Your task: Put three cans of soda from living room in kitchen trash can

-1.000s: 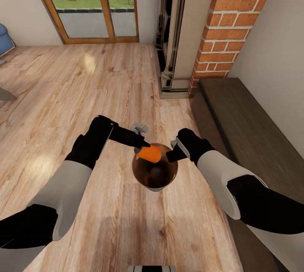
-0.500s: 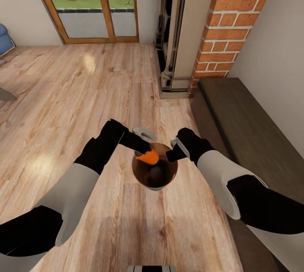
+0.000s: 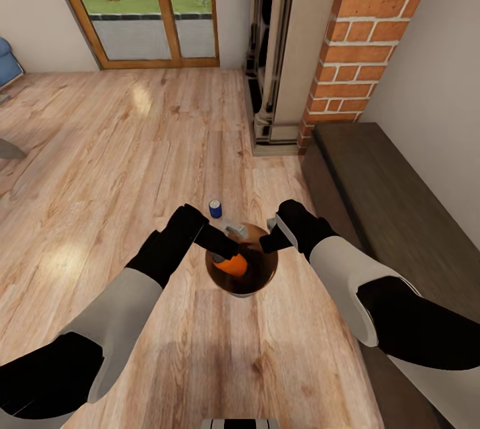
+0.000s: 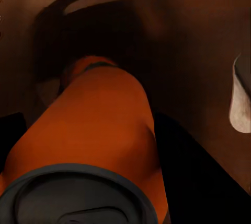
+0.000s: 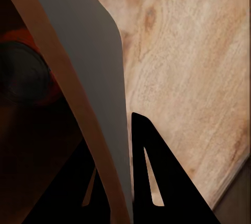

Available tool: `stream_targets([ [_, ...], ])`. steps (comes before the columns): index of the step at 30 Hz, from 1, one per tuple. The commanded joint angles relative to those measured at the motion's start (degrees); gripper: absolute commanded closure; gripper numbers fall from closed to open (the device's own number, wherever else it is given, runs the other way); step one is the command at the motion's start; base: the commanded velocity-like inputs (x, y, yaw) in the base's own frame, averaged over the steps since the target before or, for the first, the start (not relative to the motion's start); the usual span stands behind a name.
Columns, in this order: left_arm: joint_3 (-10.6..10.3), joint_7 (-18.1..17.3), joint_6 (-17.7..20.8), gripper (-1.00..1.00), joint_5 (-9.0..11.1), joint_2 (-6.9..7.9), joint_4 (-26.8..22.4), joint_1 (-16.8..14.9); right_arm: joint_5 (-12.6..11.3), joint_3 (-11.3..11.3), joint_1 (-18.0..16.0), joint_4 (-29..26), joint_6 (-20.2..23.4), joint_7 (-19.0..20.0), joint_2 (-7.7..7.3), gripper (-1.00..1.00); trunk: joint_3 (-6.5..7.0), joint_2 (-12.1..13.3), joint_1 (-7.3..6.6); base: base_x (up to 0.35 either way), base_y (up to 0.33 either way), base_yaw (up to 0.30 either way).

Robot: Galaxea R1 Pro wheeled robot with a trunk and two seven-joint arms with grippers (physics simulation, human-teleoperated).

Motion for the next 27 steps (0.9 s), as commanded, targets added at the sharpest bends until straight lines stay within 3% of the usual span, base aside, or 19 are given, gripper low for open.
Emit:
stream_targets([
  [1,-0.2,0.9,0.0,1.0,0.0,-0.01,0.4,0.1,-1.5,-0.2,0.0,-0.1,0.1,0.4,0.02,1.0,0.0,0.0,0.0,0.0,0.0,0.0],
  [11,-0.5,2.3,-0.8,1.0,0.2,-0.5,4.2,0.2,-1.5,-0.3,0.0,-0.4,0.1,0.4,0.02,1.0,0.0,0.0,0.0,0.0,0.0,0.0],
  [27,-0.5,2.4,-2.6,1.0,0.3,-0.69,4.7,0.3,-2.6,-0.3,0.0,-0.4,0.1,0.6,0.02,1.0,0.0,0.0,0.0,0.0,0.0,0.0],
])
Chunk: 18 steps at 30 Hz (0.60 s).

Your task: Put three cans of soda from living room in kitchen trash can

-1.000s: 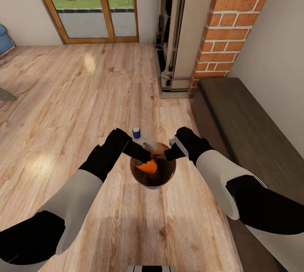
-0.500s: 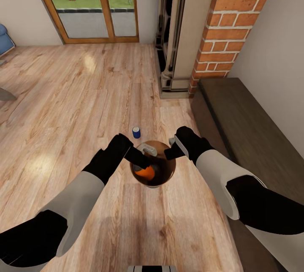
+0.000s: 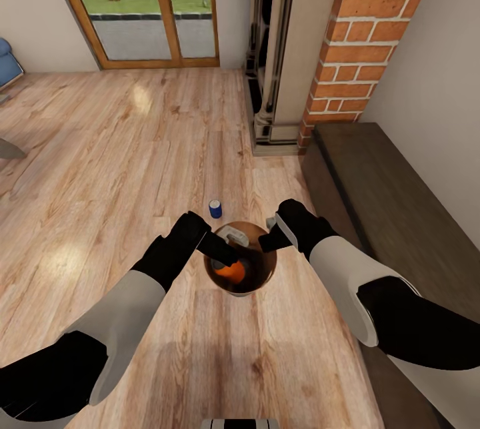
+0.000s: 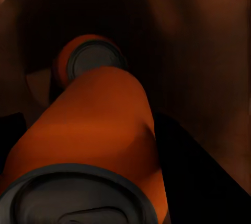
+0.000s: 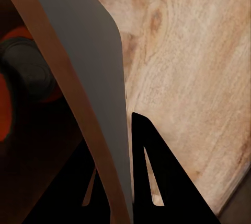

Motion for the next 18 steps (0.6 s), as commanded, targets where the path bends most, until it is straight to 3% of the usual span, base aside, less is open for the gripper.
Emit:
stream_targets([
  [1,0.0,-0.1,-0.4,1.0,-0.2,-0.01,0.0,0.0,-1.6,-0.2,0.0,0.0,0.1,0.3,0.02,1.0,0.0,0.0,0.0,0.0,0.0,0.0],
  [2,0.0,-0.1,-0.5,1.0,-0.2,-0.01,0.0,0.0,-1.6,-0.2,0.0,0.0,0.1,0.3,0.02,1.0,0.0,0.0,0.0,0.0,0.0,0.0],
  [3,0.0,-0.1,-0.6,-1.0,-0.3,-0.02,0.0,0.0,-1.6,-0.2,0.0,0.0,0.1,0.3,0.02,1.0,0.0,0.0,0.0,0.0,0.0,0.0],
  [18,0.1,-0.1,-1.1,-1.0,-0.4,0.11,0.0,0.0,-1.7,-0.3,0.0,0.1,0.1,0.3,0.02,1.0,0.0,0.0,0.0,0.0,0.0,0.0],
])
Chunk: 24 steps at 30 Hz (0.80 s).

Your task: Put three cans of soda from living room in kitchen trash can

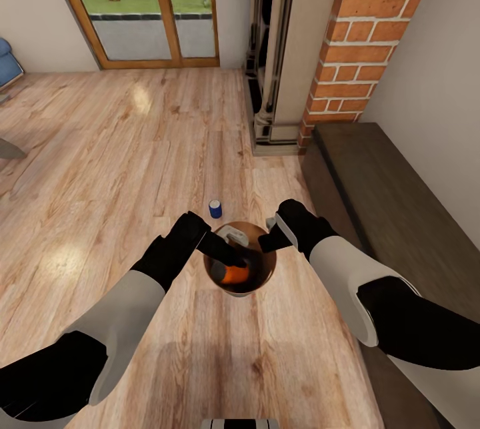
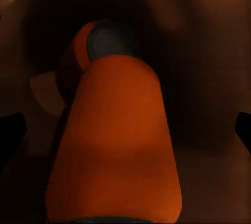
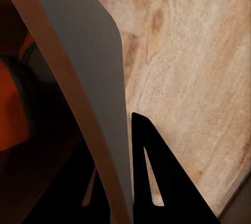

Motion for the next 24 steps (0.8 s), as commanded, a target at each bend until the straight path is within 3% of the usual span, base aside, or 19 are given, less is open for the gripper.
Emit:
stream_targets([
  [1,0.0,0.0,0.0,-1.0,0.1,0.04,0.0,0.0,-1.4,-0.2,0.0,0.0,0.1,0.3,0.02,1.0,0.0,0.0,0.0,0.0,0.0,0.0],
  [8,0.2,-0.6,0.0,-1.0,0.5,0.53,-1.3,0.0,-1.4,-0.2,0.0,0.0,0.1,0.3,0.02,1.0,0.0,0.0,0.0,0.0,0.0,0.0],
  [12,0.4,-1.1,0.0,-1.0,0.6,0.72,-5.4,0.1,-1.4,-0.2,0.0,0.1,0.1,0.3,0.02,1.0,0.0,0.0,0.0,0.0,0.0,0.0],
  [16,0.6,-3.6,0.4,-1.0,0.6,1.77,-11.7,2.3,-1.4,-0.3,0.0,0.1,0.1,0.3,0.02,1.0,0.0,0.0,0.0,0.0,0.0,0.0],
  [17,0.6,-5.4,0.5,-1.0,0.6,2.77,-14.2,3.1,-1.4,-0.3,0.0,0.2,0.1,0.3,0.02,1.0,0.0,0.0,0.0,0.0,0.0,0.0],
  [18,0.7,-9.2,0.8,-1.0,0.6,5.62,-18.4,3.9,-1.4,-0.3,0.0,0.2,0.1,0.3,0.02,1.0,0.0,0.0,0.0,0.0,0.0,0.0],
  [20,0.8,-10.9,1.0,-1.0,0.5,7.38,-20.1,4.1,-1.4,-0.3,0.0,0.2,0.1,0.2,0.02,1.0,0.0,0.0,0.0,0.0,0.0,0.0],
  [24,1.5,-15.1,1.0,-1.0,0.6,14.08,-24.1,4.4,-1.3,-0.4,0.0,0.2,0.1,0.2,0.02,1.0,0.0,0.0,0.0,0.0,0.0,0.0],
])
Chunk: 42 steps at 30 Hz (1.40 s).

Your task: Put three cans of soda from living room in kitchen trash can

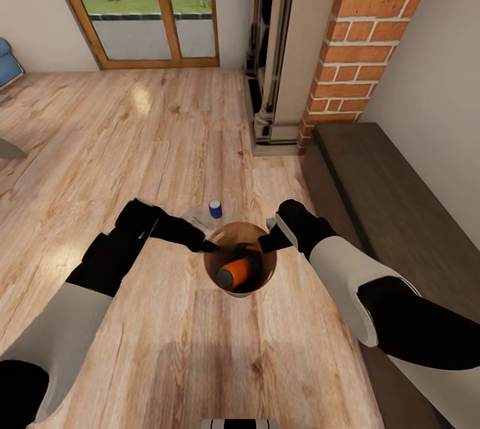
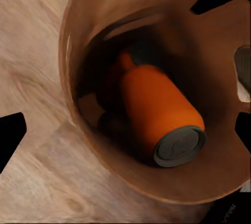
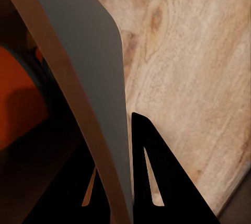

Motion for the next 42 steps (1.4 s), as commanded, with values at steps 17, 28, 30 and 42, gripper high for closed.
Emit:
stream_targets([
  [17,22.4,16.9,-21.0,-1.0,1.3,5.78,6.4,12.1,-1.2,-0.7,0.0,0.2,0.1,0.4,-2.9,1.0,0.0,0.0,0.0,0.0,0.0,0.0],
  [28,22.8,28.4,-39.3,-1.0,5.1,3.14,22.9,15.7,-1.0,-0.7,1.1,0.0,0.1,0.4,-7.51,1.0,0.0,0.0,0.0,0.055,0.0,0.0],
  [30,22.8,29.3,-40.2,-1.0,5.3,2.35,23.6,15.9,-1.0,-0.7,1.2,0.0,0.1,0.4,-8.06,1.0,0.0,0.0,0.0,0.114,0.0,0.0],
  [42,22.7,31.0,-42.0,-1.0,5.2,1.42,25.9,17.5,-1.1,-0.7,1.9,-0.1,0.1,0.4,-9.95,1.0,0.0,0.0,0.0,0.23,0.0,0.0],
])
